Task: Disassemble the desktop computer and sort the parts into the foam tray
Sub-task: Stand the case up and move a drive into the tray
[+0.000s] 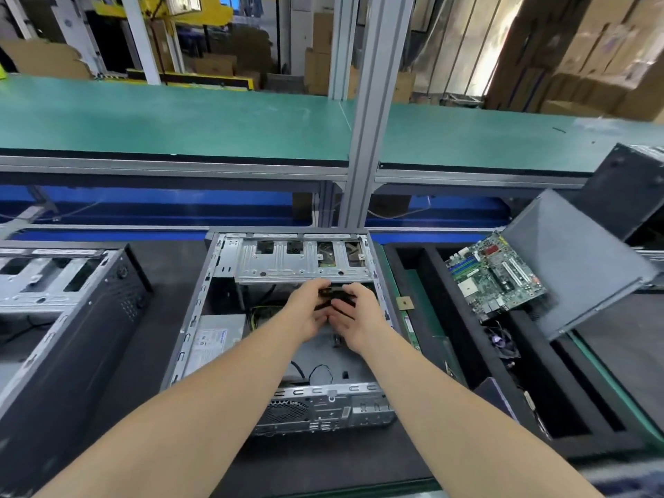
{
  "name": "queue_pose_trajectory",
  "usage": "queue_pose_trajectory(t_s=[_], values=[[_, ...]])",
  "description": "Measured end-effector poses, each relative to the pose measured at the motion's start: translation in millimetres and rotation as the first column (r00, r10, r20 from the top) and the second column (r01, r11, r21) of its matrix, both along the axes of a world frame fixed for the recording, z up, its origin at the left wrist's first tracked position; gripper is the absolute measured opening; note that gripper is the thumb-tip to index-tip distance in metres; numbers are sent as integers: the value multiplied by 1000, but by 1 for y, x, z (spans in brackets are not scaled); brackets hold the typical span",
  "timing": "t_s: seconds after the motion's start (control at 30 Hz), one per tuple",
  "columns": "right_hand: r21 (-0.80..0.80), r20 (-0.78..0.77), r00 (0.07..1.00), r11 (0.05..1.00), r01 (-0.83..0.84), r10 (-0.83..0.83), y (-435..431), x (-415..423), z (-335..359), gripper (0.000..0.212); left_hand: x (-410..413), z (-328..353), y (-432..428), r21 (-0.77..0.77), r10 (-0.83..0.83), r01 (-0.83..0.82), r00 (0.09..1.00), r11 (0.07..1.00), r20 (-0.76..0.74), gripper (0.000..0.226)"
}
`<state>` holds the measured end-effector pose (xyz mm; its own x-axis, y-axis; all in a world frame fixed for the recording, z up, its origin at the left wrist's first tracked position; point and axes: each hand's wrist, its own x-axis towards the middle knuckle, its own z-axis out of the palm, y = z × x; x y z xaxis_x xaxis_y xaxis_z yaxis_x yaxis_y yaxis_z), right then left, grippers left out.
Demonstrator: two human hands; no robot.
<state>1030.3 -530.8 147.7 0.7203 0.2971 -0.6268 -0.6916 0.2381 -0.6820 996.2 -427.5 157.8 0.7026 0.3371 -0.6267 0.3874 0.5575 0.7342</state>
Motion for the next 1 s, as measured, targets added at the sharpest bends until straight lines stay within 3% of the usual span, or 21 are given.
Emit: queue_pose_trajectory(t_s=[0.17,0.37,0.5,0.6,0.8,1.0], values=[[121,-117,982,979,165,-151,13,13,4,45,14,3,-5,-17,50,-50,999,999,-1,32],[52,-135,971,978,204,-196,19,12,5,62,17,1,-6,14,32,-31,998,999,-48,41],[0,-139,967,977,214,-212,16,4,3,69,12,-6,-3,-29,-33,32,998,999,-48,57],[33,-166,962,973,227,-218,15,-2,1,68,6,-12,-4,32,-66,68,996,997,-64,73],[56,-181,957,969,239,-225,13,-9,2,47,-5,-7,-7,118,-125,136,987,984,-99,51],[59,-210,951,969,242,-225,6,-22,1,38,-15,-10,-11,37,-150,157,978,987,-147,31]])
